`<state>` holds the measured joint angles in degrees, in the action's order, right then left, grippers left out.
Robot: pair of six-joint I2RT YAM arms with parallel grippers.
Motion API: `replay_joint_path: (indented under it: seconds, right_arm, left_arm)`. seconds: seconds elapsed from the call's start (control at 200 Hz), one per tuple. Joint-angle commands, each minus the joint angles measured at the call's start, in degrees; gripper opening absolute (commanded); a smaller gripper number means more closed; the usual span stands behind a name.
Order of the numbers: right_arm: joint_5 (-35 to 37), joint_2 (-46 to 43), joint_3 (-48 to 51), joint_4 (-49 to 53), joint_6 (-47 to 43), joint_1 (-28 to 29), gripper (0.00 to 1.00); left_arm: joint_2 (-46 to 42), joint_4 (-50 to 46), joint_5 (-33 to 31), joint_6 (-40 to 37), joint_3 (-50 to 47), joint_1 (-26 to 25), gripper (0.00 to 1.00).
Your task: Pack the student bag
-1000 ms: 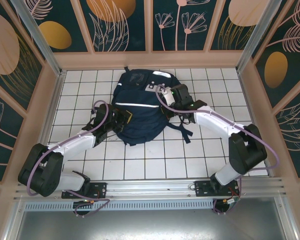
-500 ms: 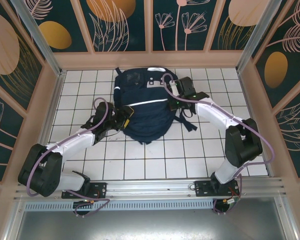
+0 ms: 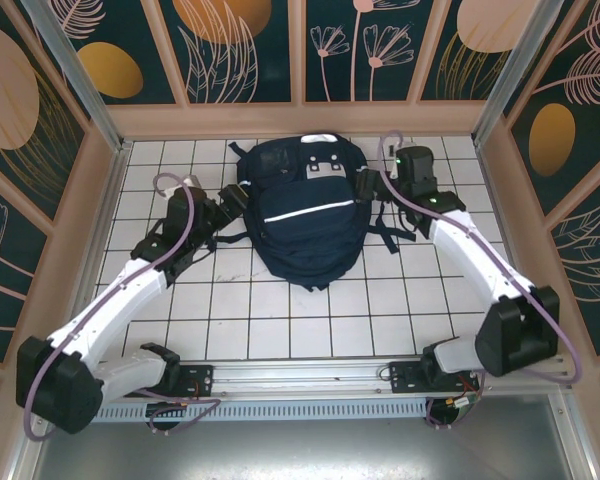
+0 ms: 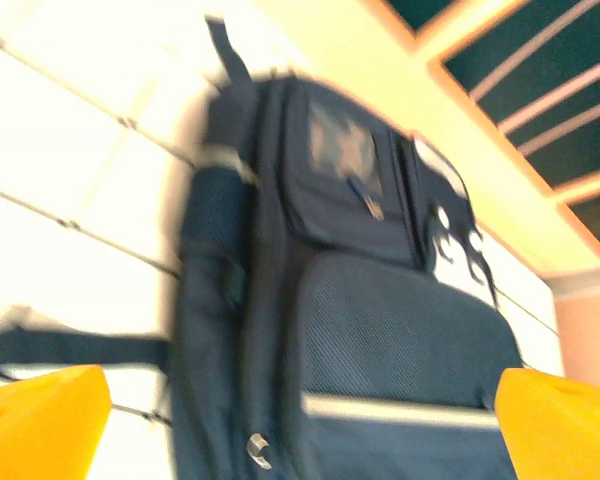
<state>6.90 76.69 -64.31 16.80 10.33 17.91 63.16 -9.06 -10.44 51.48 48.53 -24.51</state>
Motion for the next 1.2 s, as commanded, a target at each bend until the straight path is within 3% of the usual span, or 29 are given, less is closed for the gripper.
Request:
replay_joint_path:
  seconds: [0.0, 0.135, 0.275, 0.43, 0.561, 0.671, 0.966, 1.196]
  right_arm:
    - [10.08, -4.23, 5.2, -6.06, 3.07, -2.29, 0.99]
    - [17.6, -10.06, 14.91, -16.25, 4.21, -5.62, 0.99]
    - [19.85, -14.89, 26.28, -27.85, 5.79, -11.19, 0.99]
    - [23.94, -15.65, 38.57, -41.6, 3.42, -12.58, 0.99]
    - [23.51, -12.96, 45.21, -52.66, -0.54, -12.7, 0.99]
    - [18.97, -10.89, 49.31, -62.08, -3.75, -12.9, 0.99]
    - [8.13, -3.31, 53.1, -78.29, -8.51, -14.27, 0.99]
    - [3.02, 3.85, 53.81, -87.79, -10.55, -15.6, 0.99]
  left_arm:
    - [-4.93, 0.64, -20.24, -11.14, -3.95, 0.64, 0.98]
    - [-10.6, 10.37, -34.46, -15.56, -12.7, 2.17, 0.98]
    - [-12.58, 19.01, -39.58, -18.23, -20.51, 6.41, 0.99]
    - [-10.51, 29.33, -44.11, -26.39, -27.21, 7.73, 0.99]
    - [-7.98, 41.56, -38.73, -36.32, -32.57, 8.98, 0.99]
    - [-4.8, 52.74, -34.12, -42.43, -36.08, 10.46, 0.98]
    - [6.94, 73.88, -15.69, -47.97, -39.47, 14.69, 0.99]
    - [14.34, 82.09, -10.45, -51.91, -39.47, 15.52, 0.98]
